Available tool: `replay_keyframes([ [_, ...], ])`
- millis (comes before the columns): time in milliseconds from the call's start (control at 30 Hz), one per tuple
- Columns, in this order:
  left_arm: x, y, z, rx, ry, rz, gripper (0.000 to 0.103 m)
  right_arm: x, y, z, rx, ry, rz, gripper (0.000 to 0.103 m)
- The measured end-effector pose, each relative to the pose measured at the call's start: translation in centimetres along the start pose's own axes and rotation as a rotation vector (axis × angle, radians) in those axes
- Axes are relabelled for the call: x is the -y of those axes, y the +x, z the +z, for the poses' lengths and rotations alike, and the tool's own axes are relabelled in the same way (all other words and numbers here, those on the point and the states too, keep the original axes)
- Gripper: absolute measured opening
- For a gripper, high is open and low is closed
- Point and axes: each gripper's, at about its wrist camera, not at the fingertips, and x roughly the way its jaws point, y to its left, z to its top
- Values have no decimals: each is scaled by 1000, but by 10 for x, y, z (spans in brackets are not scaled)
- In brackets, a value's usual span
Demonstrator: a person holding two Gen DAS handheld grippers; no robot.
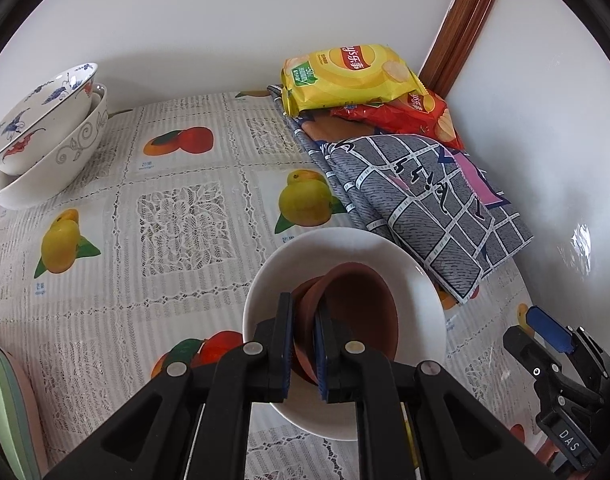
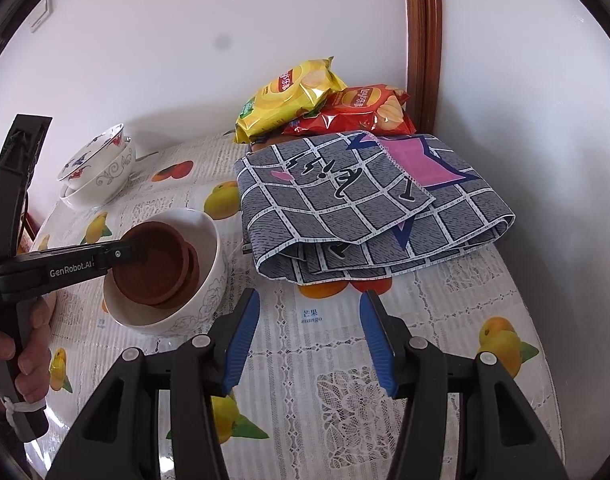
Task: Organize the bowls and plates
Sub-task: 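Lower the left tool's terracotta bowl into the white bowl and open it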
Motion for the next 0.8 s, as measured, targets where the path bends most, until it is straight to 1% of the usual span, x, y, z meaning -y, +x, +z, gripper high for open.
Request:
replay_keyframes([
  [233, -2, 8, -2, -32, -33, -55, 10, -3, 5, -2, -9, -20, 2, 52],
  [467, -2, 6, -3, -37, -30, -61, 13, -5, 6, -2, -22, -22, 1, 52],
  [567, -2, 1, -2, -35, -26, -69, 18, -7, 5, -1, -24, -24, 0, 52],
  [600, -2, -2, -2, -31, -23, -64, 24, -9, 5, -1, -23, -26, -3, 53],
  [633, -2, -5, -3, -25, -17, -58, 26, -10, 4, 0, -21, -28, -6, 53],
  [800, -2, -21, -3, 3, 2, -61, 26, -17, -2, 4, -5, -41, -9, 53],
])
